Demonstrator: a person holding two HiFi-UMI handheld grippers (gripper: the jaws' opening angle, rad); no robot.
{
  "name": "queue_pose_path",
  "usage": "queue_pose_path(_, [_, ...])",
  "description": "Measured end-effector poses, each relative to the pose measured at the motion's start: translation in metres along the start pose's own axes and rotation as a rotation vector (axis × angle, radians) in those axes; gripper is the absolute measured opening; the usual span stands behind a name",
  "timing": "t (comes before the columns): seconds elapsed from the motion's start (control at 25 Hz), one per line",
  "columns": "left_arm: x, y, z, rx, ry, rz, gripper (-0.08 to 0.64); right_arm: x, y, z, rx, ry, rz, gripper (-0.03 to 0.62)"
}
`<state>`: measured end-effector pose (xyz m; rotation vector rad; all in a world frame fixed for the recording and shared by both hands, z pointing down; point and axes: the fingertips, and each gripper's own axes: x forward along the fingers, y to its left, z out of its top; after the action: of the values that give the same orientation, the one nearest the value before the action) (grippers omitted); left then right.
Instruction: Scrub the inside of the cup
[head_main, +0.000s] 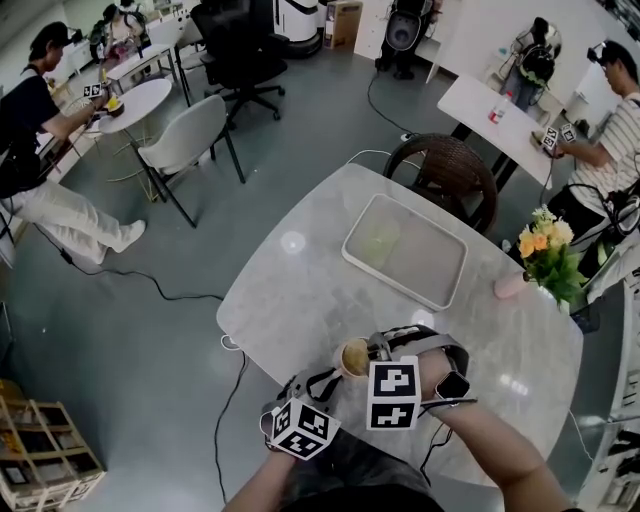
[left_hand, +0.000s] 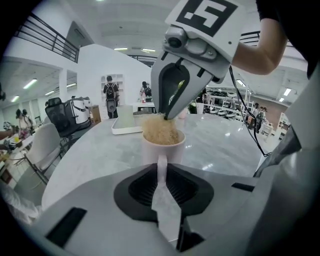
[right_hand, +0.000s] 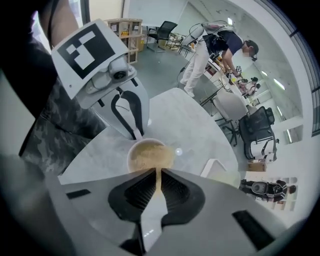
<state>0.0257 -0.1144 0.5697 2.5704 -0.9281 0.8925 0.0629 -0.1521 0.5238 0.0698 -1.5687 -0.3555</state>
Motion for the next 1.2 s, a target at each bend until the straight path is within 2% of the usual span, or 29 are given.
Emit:
queue_pose_path(0.28, [-0.002,0.007,0.0,-0.006,0.007,0.013,0.06,-0.006,0.024,0.019,0.05,-0.097,0.133,0.041])
queue_pose_path(0.4, [-0.002,0.005,-0.003,-0.008,0.014,0.007,0.06,0.003,0.028,0.025,0.041,-0.109,0.155,0.041])
queue_pose_path(0.52, [-0.002,0.003,-0.004,-0.006,0.014,0.001,0.06,0.019,0.025,0.023,-0.01,-0.062,0.107,0.041])
queue_pose_path(0.72, [-0.001,-0.001,-0.003,-0.004,0.008,-0.006,0.06,0.034,0.003,0.011,-0.129,0.048,-0.084,0.041])
queue_pose_path(0.84, [0.002,-0.003,-0.002,-0.008,0.004,-0.005,0.058,0.036,0.003,0.007,-0.206,0.122,-0.139,0.041])
queue_pose_path(0.96, [0.004,-0.001,-0.003,-0.014,0.008,0.0,0.06,0.033,0.016,0.009,-0.171,0.12,-0.053,0.041])
queue_pose_path(1.08, [0.003,0.001,-0.003,-0.013,0.01,0.004,0.06,0.027,0.031,0.018,-0.072,0.041,0.095,0.04])
queue_pose_path(1.2, [0.003,0.002,-0.003,-0.011,0.013,0.004,0.06,0.022,0.036,0.021,0.005,-0.027,0.166,0.037])
